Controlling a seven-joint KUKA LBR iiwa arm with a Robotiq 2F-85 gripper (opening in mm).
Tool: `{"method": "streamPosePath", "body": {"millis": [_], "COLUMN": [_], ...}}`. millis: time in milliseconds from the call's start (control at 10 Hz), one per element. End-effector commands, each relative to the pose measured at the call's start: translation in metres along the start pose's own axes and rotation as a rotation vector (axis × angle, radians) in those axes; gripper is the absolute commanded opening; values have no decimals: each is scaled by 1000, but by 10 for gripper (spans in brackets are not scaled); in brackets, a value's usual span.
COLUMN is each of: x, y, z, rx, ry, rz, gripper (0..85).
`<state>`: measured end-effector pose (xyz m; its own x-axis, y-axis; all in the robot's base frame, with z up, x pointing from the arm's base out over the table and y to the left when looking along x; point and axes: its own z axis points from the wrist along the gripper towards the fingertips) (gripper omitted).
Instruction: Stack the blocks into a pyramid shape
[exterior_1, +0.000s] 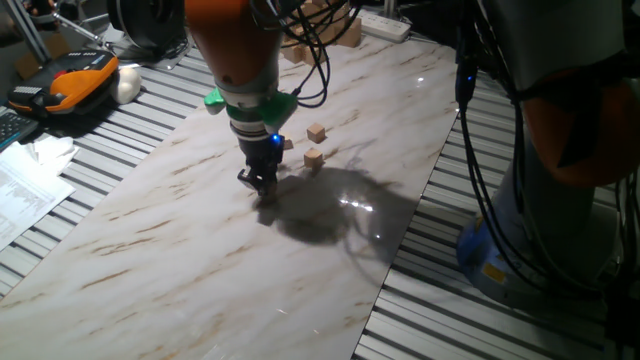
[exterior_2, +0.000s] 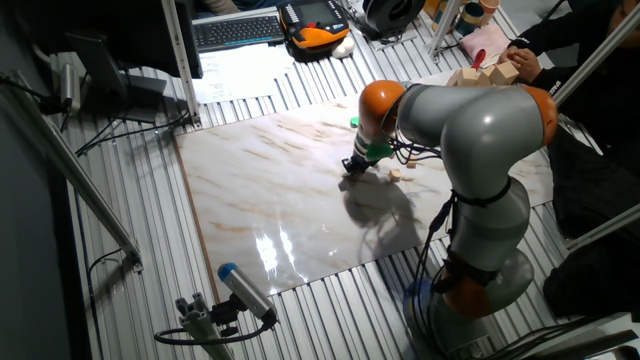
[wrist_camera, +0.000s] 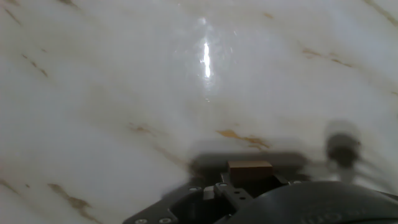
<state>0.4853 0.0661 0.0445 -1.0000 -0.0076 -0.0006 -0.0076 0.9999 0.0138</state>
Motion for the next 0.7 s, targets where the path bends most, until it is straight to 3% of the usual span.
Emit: {"method": "streamPosePath", "body": {"millis": [0,600], "x": [2,11], "y": [-1,-1], "z": [0,8], "rx": [0,-1], "ry": [-1,-12], "rz": [-1,27], "gripper": [0,0]}}
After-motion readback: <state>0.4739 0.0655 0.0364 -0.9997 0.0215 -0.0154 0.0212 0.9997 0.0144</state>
